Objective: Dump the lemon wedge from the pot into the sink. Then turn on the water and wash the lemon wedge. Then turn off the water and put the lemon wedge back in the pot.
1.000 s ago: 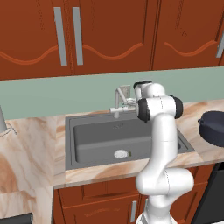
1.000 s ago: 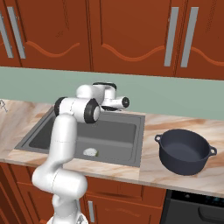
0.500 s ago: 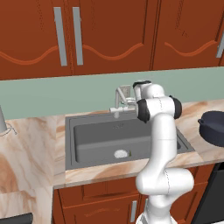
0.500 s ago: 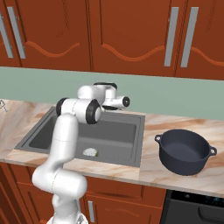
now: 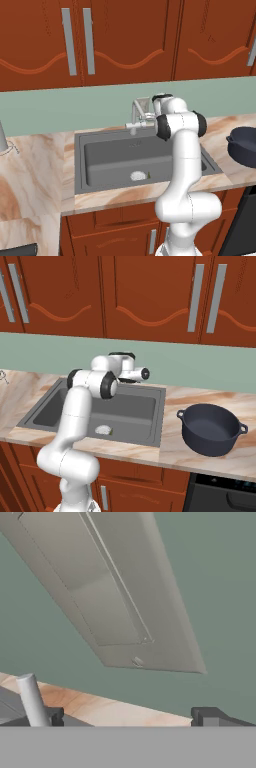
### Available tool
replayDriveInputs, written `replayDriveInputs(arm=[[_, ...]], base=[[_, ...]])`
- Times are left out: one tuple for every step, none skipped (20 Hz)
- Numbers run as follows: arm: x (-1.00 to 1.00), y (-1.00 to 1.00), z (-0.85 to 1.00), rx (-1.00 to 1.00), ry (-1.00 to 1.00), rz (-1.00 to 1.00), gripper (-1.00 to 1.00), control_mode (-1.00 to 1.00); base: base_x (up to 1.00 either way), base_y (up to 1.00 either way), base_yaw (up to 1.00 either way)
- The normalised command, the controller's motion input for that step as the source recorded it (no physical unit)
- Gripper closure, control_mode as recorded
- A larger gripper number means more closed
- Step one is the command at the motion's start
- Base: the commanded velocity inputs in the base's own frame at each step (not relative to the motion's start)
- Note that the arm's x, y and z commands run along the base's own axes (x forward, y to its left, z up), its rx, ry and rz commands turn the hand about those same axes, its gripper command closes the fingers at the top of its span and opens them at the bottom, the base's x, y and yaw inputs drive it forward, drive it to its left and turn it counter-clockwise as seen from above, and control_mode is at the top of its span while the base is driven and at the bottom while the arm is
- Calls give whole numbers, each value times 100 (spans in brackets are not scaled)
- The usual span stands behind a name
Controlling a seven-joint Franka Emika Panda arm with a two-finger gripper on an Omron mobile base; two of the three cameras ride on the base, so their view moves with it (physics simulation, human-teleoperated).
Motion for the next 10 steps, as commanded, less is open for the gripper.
replayDriveInputs(arm=[[0,-29,-40,-2,0,-2,-100,-100],[0,-34,-41,-3,0,-3,-100,-100],[0,-36,-41,-2,0,-3,-100,-100],[0,-43,-41,-2,0,-3,-100,-100],[0,-46,-35,-1,0,-4,-100,-100],[0,-46,-31,0,1,-5,-100,-100],[0,-47,-28,0,2,-5,-100,-100],[0,-47,-26,0,2,-5,-100,-100],[0,-49,-26,0,2,-6,-100,-100],[0,-54,-26,0,3,-7,-100,-100]], base=[[0,0,0],[0,0,0],[0,0,0],[0,0,0],[0,0,0],[0,0,0],[0,0,0],[0,0,0],[0,0,0],[0,0,0]])
